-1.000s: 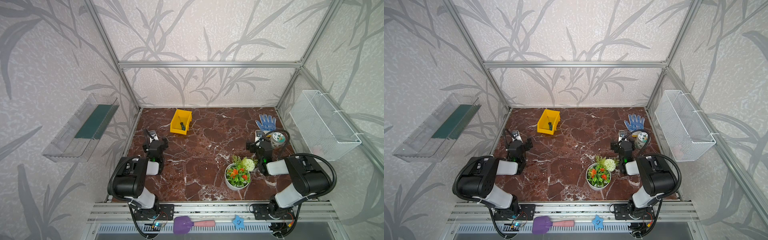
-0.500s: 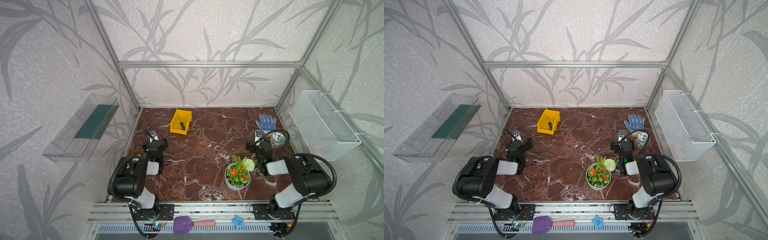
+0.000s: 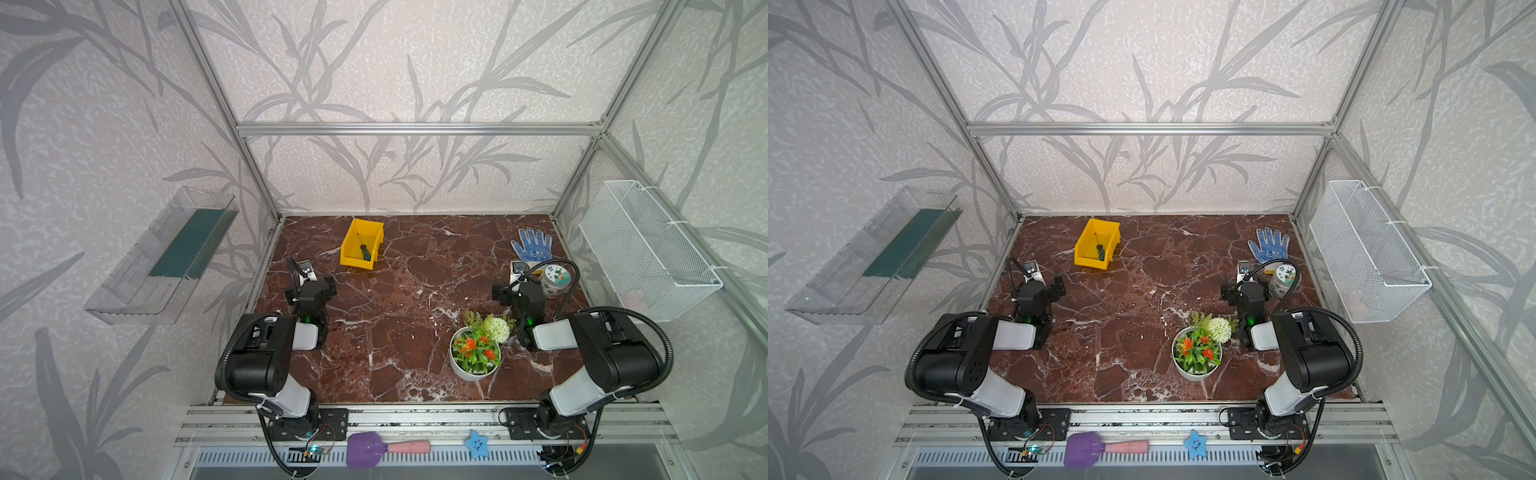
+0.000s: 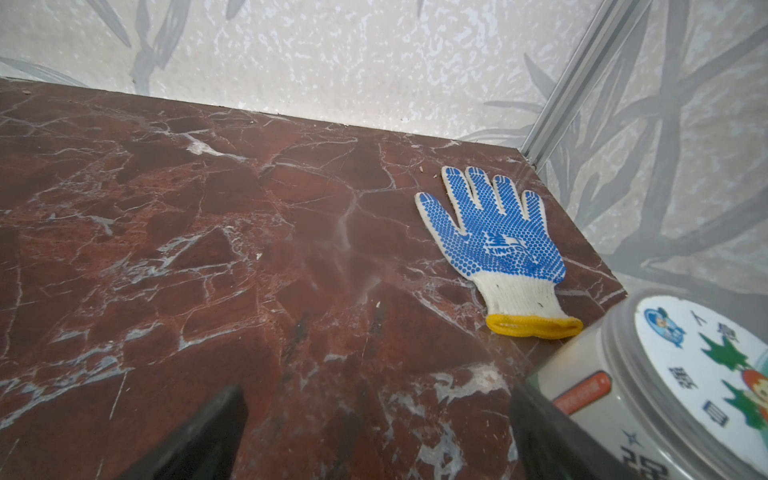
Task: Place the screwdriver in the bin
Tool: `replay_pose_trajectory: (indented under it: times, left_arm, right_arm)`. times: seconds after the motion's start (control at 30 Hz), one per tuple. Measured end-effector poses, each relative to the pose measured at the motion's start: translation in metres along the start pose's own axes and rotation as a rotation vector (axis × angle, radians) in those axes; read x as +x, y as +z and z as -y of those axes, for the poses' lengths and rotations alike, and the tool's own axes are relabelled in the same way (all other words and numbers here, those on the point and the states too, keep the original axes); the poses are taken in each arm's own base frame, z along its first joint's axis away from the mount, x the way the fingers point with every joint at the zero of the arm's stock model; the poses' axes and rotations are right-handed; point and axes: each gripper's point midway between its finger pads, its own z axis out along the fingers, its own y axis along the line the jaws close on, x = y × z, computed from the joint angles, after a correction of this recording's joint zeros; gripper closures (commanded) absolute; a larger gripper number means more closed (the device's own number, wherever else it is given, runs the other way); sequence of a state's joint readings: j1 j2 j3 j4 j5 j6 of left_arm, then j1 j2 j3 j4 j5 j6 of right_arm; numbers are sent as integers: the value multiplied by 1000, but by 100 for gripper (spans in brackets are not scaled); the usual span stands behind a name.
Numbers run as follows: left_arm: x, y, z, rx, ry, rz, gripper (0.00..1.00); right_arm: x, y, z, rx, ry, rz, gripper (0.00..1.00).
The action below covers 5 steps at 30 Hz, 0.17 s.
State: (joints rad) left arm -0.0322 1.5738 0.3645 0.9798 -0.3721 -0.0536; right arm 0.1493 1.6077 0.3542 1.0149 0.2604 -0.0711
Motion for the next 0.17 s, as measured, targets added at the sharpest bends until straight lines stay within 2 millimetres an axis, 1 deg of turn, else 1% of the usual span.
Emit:
replay_pose_trajectory:
  times: [0.17]
  left_arm:
    - [0,0,0,0,0,0,1]
  right_arm:
    - [0,0,0,0,0,-1,1]
